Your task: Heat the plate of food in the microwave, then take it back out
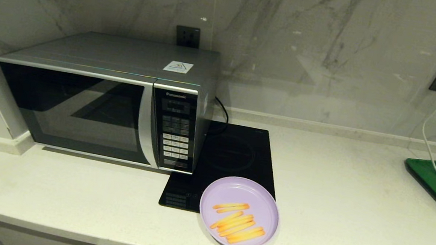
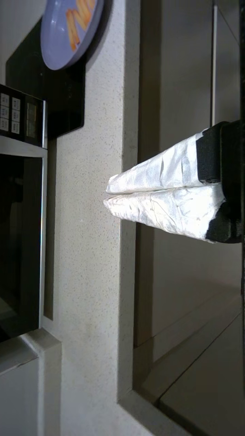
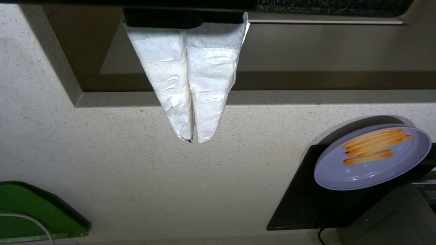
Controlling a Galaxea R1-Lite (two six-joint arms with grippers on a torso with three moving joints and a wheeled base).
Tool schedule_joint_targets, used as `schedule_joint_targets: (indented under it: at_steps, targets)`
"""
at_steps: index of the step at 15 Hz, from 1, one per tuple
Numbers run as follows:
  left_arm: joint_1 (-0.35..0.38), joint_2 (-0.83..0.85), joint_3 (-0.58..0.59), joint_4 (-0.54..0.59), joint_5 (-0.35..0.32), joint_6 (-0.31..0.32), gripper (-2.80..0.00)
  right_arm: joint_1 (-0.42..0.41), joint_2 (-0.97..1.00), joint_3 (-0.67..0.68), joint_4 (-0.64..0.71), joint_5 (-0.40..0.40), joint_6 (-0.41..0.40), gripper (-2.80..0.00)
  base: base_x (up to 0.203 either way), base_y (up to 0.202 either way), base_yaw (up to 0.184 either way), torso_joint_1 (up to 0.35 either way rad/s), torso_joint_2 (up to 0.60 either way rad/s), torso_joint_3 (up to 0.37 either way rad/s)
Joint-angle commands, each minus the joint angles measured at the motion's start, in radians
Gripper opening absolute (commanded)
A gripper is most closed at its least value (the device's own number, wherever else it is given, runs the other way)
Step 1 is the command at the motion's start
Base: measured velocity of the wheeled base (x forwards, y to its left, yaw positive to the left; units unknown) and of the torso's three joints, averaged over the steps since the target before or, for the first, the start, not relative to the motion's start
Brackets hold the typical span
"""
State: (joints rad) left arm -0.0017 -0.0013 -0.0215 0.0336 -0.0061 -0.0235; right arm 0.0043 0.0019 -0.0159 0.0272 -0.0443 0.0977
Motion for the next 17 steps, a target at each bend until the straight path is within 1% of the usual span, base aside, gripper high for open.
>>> schedule_joint_targets:
  at_steps: [1, 17]
  targets:
    - [0.000, 0.000, 0.000, 0.000, 0.017, -0.022, -2.80, 0.000, 0.000, 0.000, 0.000, 0.000, 0.001, -2.80, 0.000, 0.000, 0.000, 0.000, 0.00, 0.000]
    - [0.000, 0.000, 0.000, 0.000, 0.017, -0.024, -2.80, 0.000, 0.000, -0.001, 0.002, 0.000, 0.000, -2.80, 0.000, 0.000, 0.000, 0.000, 0.00, 0.000]
